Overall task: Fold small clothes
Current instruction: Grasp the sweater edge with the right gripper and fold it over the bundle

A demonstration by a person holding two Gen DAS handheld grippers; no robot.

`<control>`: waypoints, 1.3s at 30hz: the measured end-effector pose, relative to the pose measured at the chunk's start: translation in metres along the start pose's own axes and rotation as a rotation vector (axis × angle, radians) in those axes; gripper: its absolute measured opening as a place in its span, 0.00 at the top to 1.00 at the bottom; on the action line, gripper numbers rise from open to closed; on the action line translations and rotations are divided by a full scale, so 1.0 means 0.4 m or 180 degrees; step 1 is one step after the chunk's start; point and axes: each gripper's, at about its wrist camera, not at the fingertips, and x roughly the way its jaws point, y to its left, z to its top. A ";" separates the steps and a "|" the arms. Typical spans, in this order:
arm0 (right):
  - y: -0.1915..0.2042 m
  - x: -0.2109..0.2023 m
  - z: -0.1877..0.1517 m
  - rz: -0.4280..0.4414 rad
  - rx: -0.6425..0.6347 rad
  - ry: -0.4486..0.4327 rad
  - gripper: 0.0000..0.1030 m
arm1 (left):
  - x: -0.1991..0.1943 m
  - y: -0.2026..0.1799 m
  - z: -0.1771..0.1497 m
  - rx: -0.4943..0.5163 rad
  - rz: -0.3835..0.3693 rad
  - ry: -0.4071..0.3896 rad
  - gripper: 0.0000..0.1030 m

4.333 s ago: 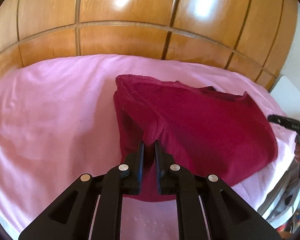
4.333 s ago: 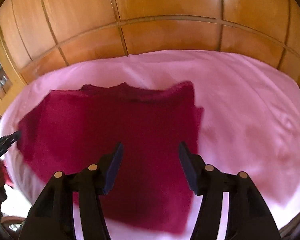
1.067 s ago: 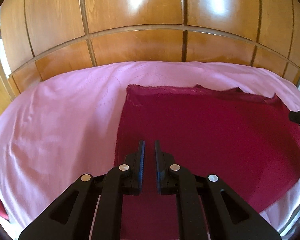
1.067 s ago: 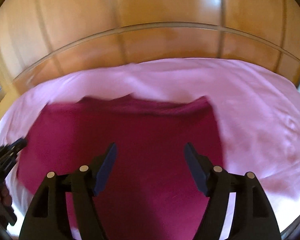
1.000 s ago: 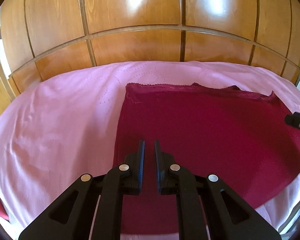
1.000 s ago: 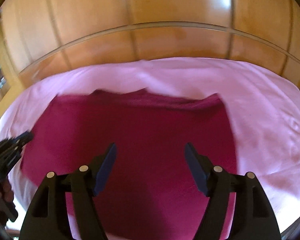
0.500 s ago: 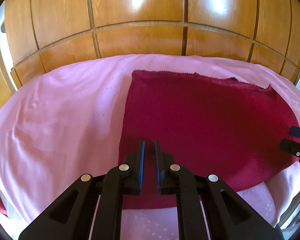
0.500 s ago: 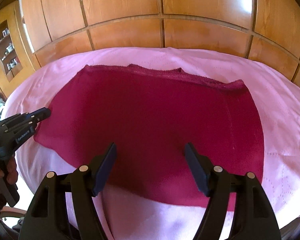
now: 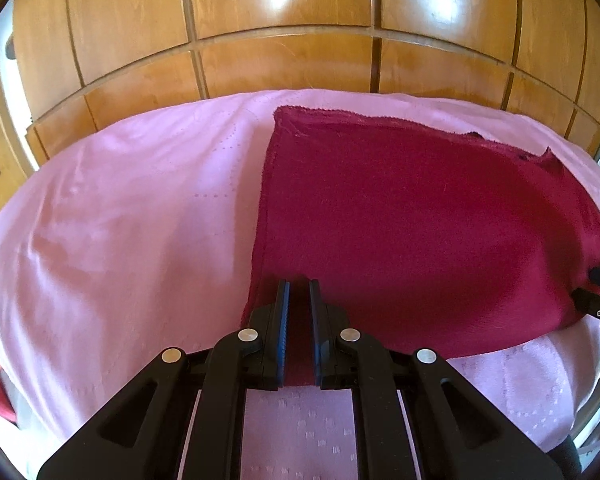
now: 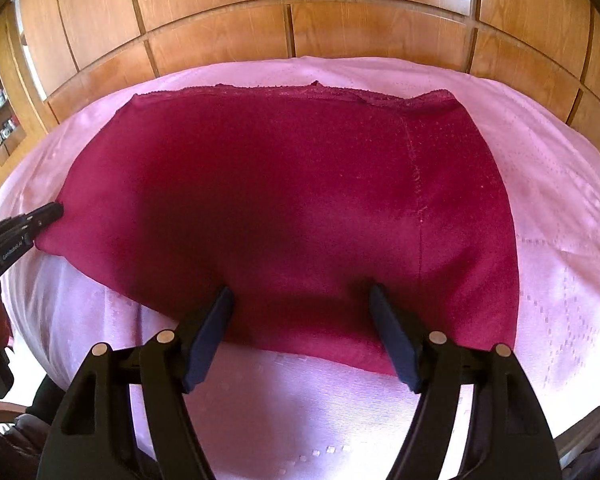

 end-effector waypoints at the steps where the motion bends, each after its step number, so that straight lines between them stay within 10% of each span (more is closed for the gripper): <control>1: -0.006 -0.007 0.004 0.0031 0.0024 0.0003 0.31 | -0.006 0.002 0.000 -0.0016 0.0002 -0.0009 0.93; 9: -0.155 -0.131 0.037 0.0206 0.0668 -0.0299 0.29 | -0.024 -0.006 0.003 -0.0006 0.0003 -0.0039 0.93; 13: -0.288 -0.147 0.041 0.0123 0.1195 -0.0415 0.22 | -0.041 -0.009 0.006 -0.0053 -0.0033 -0.0121 0.53; 26: -0.412 -0.012 0.017 0.0961 0.1840 -0.0167 0.17 | -0.032 -0.031 0.022 0.0069 -0.0060 -0.0064 0.53; 39: -0.344 0.016 0.036 0.1225 0.1546 -0.0017 0.63 | -0.038 -0.023 0.033 -0.0034 -0.0368 -0.0021 0.53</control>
